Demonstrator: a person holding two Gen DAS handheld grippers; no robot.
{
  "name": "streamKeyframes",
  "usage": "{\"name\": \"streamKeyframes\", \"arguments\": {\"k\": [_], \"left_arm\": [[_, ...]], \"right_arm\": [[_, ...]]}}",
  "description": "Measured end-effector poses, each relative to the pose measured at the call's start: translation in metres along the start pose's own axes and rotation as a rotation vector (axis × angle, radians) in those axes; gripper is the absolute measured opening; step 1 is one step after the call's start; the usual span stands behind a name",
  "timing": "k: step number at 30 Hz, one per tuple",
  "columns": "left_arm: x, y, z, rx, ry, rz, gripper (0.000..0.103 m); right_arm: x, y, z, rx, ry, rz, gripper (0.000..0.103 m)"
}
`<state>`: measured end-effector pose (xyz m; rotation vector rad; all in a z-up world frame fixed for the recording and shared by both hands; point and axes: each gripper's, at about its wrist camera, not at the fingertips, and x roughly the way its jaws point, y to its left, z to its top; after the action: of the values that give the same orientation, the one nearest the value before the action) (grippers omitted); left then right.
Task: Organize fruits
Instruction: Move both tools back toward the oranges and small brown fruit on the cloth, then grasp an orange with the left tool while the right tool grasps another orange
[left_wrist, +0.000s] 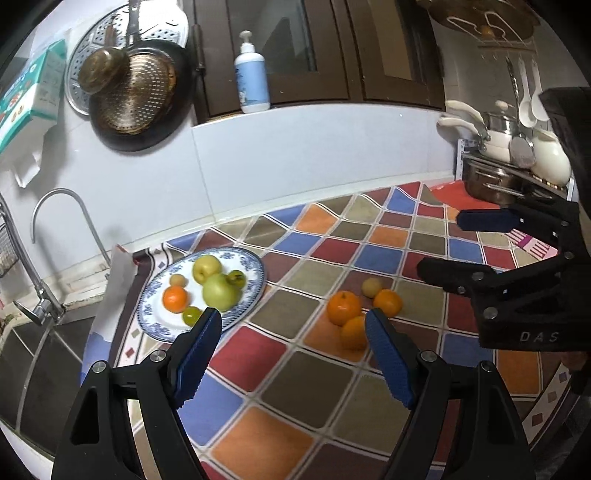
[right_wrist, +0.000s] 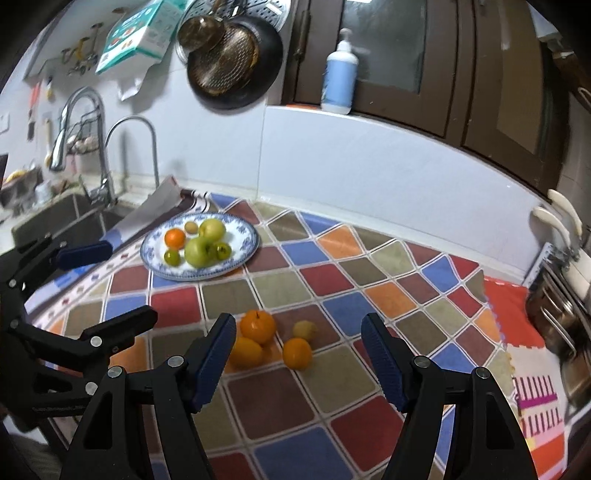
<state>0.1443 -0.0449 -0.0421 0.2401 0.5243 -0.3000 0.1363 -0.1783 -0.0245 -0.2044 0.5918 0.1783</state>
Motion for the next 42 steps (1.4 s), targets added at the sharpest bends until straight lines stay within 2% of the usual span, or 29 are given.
{"name": "streamKeyframes", "arguments": {"k": [4,6,11,19,26,29,37,39,42], "left_arm": [[0.012,-0.014,-0.001,0.014,0.031,-0.018,0.073],[0.019,-0.021,-0.003,0.03,0.053,-0.038,0.065],[0.037,-0.031,-0.008,0.055,0.106,-0.07,0.058],[0.069,-0.034,-0.015,0.064,0.184,-0.118,0.053],[0.09,-0.037,-0.017,0.078,0.22,-0.168,0.049],[0.096,-0.039,-0.017,0.079,0.234,-0.183,0.045],[0.111,-0.038,-0.012,0.034,0.258,-0.225,0.041],[0.112,-0.038,-0.012,0.022,0.263,-0.241,0.036],[0.111,-0.039,-0.012,0.022,0.261,-0.241,0.035]], "right_arm": [[0.012,-0.01,-0.008,-0.043,0.026,0.046,0.07],[0.019,-0.014,-0.013,-0.056,0.041,0.069,0.069],[0.036,-0.021,-0.02,-0.069,0.073,0.121,0.061],[0.074,-0.023,-0.03,-0.068,0.154,0.215,0.052],[0.1,-0.026,-0.035,-0.06,0.209,0.245,0.048],[0.11,-0.027,-0.036,-0.052,0.231,0.259,0.043],[0.123,-0.033,-0.035,-0.006,0.253,0.278,0.043],[0.127,-0.034,-0.035,0.01,0.266,0.289,0.038],[0.129,-0.033,-0.037,0.018,0.277,0.304,0.033]]}}
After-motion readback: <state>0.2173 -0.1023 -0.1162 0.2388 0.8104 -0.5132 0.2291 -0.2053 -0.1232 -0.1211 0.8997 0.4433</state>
